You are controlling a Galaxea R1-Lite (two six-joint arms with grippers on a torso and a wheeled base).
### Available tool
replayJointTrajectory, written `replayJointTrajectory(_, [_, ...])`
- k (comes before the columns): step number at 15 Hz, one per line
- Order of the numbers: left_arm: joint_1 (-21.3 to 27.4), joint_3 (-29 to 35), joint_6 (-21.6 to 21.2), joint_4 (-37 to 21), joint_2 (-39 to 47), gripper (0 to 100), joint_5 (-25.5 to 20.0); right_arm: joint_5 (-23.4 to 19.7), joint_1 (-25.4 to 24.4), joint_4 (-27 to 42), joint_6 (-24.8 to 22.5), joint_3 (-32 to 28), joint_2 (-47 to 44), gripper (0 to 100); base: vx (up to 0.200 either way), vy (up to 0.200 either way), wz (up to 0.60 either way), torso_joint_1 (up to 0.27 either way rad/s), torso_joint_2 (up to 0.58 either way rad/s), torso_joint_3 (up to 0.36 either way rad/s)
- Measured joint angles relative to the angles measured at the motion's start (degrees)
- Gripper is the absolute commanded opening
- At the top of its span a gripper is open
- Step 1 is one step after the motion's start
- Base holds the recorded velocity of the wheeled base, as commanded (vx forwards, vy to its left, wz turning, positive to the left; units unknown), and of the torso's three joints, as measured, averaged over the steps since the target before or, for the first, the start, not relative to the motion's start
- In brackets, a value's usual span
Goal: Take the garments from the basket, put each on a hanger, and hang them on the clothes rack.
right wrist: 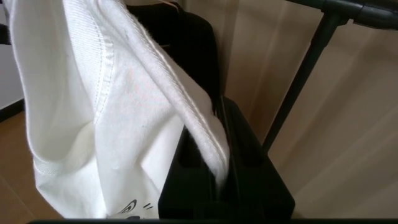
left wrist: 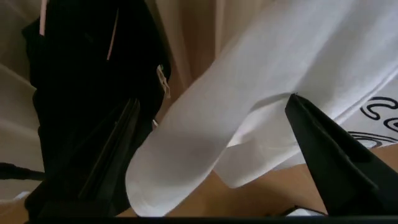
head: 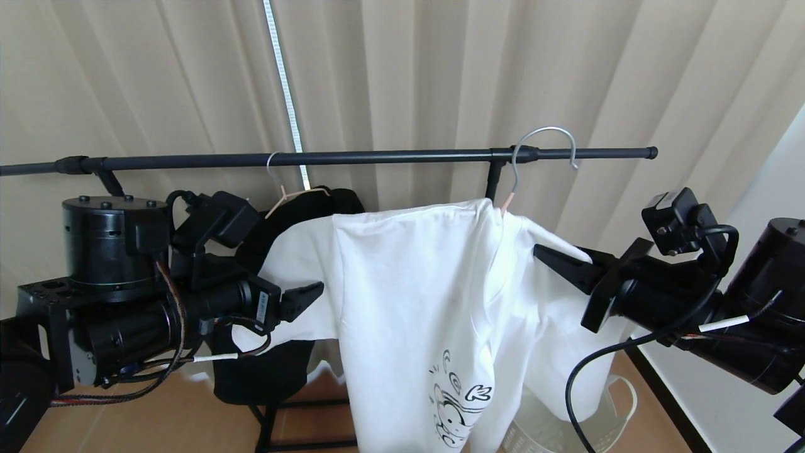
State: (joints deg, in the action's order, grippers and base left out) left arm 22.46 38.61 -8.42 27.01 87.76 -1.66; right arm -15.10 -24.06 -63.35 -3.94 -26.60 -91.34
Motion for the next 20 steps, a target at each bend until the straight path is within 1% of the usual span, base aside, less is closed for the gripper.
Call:
replayJointTrajectory(7, [-1.5,-1.2,0.2,0.2,-0.4,0,-0.2,0.1,0.3,0.0,0.1,-0.6,-0.1,0,0.0,0.0,0.0,0.0,0.0,0.0])
replayJointTrajectory(13, [-4.4,-3.6,0.3,0.1,-0.7,0,-0.3,-0.6,2.1,0.0,0.1,-1.3,-0.4,0,0.0,0.0,0.0,0.0,0.0,0.0])
replayJointTrajectory(18, [-5.8,-4.9,0.4,0.0,-0.8,0,0.6,-1.2,3.8,0.0,0.3,-1.8,-0.5,0,0.0,0.0,0.0,0.0,0.0,0.0])
replayJointTrajectory(20, [-5.9,-5.5,1.1,0.0,-0.9,0,0.7,-1.2,3.9,0.1,0.3,-2.0,-0.5,0,0.0,0.0,0.0,0.0,0.0,0.0])
